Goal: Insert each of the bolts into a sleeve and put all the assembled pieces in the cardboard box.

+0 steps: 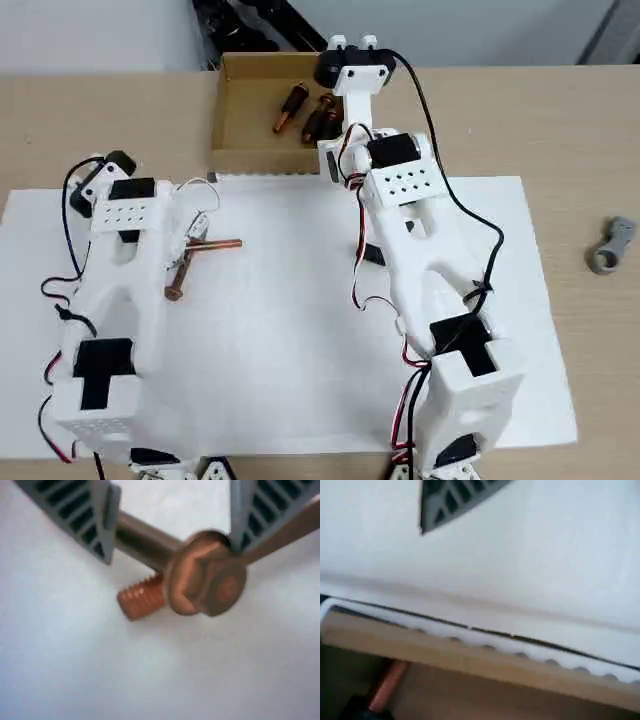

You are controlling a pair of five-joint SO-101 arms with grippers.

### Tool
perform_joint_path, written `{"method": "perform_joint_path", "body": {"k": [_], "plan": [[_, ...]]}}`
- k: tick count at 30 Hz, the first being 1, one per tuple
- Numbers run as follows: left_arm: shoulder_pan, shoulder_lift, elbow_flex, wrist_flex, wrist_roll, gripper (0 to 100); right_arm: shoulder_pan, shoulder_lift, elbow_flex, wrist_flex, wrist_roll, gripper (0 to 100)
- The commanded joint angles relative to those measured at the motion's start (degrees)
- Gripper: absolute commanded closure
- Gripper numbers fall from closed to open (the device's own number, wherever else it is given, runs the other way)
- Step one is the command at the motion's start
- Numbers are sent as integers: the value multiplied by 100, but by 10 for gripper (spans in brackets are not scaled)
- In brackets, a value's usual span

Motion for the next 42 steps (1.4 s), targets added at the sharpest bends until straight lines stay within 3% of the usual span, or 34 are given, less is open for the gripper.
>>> {"method": "perform_joint_path", "body": {"k": [1, 33, 42], "plan": [[97, 149, -154, -229, 97, 858, 31, -374, -255, 4, -62, 829], [202, 352, -910, -229, -53, 913, 13, -382, -255, 13, -70, 829], [202, 404, -1842, 677, -1415, 914, 13, -382, -255, 40, -70, 829]]}}
